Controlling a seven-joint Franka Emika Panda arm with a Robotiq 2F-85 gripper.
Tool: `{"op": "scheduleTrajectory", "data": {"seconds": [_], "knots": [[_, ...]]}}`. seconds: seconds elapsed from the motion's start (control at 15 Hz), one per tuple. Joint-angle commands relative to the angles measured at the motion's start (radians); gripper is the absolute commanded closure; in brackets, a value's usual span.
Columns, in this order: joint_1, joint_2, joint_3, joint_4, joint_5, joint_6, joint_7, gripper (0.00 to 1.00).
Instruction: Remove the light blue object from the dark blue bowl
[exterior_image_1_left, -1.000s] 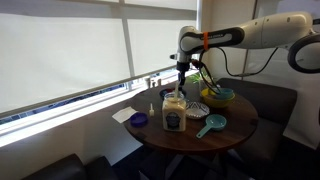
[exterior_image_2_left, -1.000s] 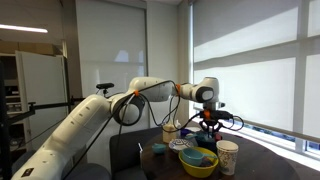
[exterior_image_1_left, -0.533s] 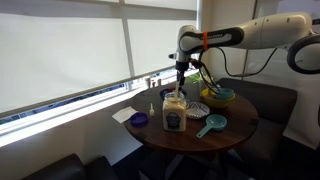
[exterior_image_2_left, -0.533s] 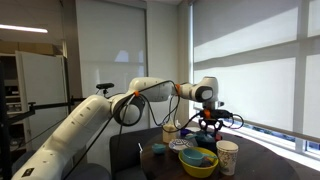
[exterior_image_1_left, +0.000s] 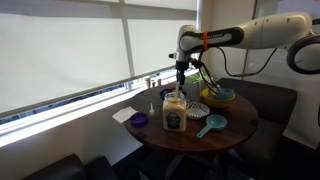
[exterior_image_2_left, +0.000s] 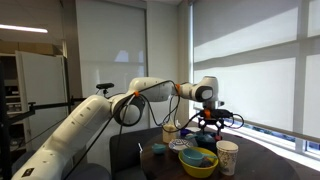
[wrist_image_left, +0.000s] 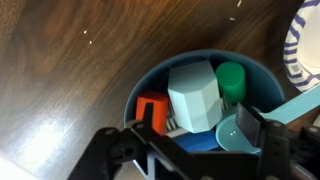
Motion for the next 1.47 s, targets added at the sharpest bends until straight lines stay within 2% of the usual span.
{"op": "scheduleTrajectory", "data": {"seconds": [0.0,0.07,0.13,0.4,0.53,0.73,0.8,0.87,0.93,1.0,1.2,1.4], "knots": [[0.027,0.033,-0.013,0.033,-0.031,0.001,0.021,0.0],[0.028,0.041,-0.01,0.036,-0.03,-0.007,0.017,0.0],[0.028,0.049,-0.004,0.04,-0.028,-0.018,0.0,0.15],[0.048,0.075,-0.009,0.052,-0.048,-0.01,-0.023,0.32],[0.054,0.084,-0.014,0.061,-0.07,-0.005,-0.025,0.31],[0.054,0.098,-0.008,0.077,-0.083,-0.041,-0.037,0.18],[0.053,0.103,-0.006,0.082,-0.08,-0.052,-0.041,0.19],[0.054,0.109,-0.006,0.089,-0.078,-0.059,-0.043,0.26],[0.054,0.114,-0.004,0.096,-0.076,-0.064,-0.047,0.44],[0.055,0.117,-0.005,0.1,-0.075,-0.066,-0.046,0.46],[0.052,0.096,-0.005,0.097,-0.071,-0.048,-0.036,0.66],[0.049,0.047,-0.005,0.049,-0.069,0.003,-0.029,0.68]]}}
